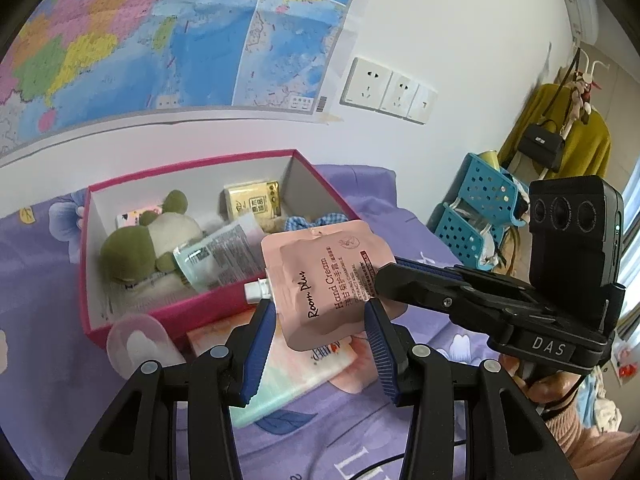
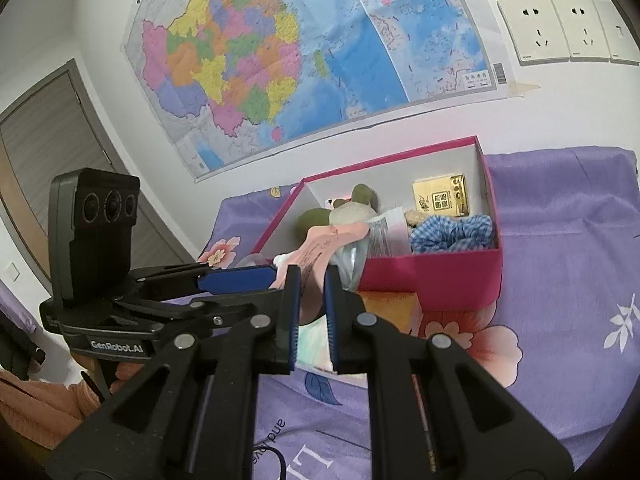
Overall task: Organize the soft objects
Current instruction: 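Lift the Hand Cream pouch and carry it toward the pink box, then lower the pouch into the pink box and open the right gripper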
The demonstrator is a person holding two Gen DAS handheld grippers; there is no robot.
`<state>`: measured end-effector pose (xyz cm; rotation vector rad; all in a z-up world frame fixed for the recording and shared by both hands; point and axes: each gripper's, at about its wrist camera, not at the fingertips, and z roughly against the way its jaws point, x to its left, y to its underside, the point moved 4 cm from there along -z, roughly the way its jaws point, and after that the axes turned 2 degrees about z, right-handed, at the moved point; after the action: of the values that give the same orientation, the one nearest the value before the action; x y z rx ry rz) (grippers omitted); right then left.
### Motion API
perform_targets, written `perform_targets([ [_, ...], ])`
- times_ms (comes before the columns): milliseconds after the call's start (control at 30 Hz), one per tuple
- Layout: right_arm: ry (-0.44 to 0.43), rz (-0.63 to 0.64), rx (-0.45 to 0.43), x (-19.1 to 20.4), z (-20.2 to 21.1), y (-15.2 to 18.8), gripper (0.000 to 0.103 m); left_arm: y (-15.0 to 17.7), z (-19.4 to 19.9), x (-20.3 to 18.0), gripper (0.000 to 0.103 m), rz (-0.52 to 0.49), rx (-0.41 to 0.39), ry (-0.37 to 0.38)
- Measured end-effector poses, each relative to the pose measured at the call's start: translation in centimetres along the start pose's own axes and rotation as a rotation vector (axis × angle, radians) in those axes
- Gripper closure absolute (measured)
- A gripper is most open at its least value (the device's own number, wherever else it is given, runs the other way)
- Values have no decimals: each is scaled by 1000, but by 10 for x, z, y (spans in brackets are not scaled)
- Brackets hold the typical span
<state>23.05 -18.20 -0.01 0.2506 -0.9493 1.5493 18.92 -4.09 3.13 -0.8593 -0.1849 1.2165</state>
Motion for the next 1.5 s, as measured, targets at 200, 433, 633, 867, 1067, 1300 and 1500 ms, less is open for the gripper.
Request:
perform_targets([
  [200,7,-3,-7,-5,-5,-9,89,-12,-5,3,57,-11,-2,-13],
  [433,6,-8,-11,-10,-12,-18,89,-22,-12,9,57,-12,-2,-26],
  [633,1,-13,-9,-13,-20,-24,90,-28,-19,6,72,-34,8,-18],
  [867,-1,-19,9,-16,-29,-22,90,-22,-31,7,72,-34,37,-5],
  [1067,70,-81,37,-42,-14,5,75,-11,-27,12,71,-40,37,-18],
  [1300,22,-273,103,-74,-20,47,61,-5,-42,14,67,-63,62,-87],
  [1500,-78,-359,93,-76,-29,57,61,-8,-50,12,67,-91,73,-89],
])
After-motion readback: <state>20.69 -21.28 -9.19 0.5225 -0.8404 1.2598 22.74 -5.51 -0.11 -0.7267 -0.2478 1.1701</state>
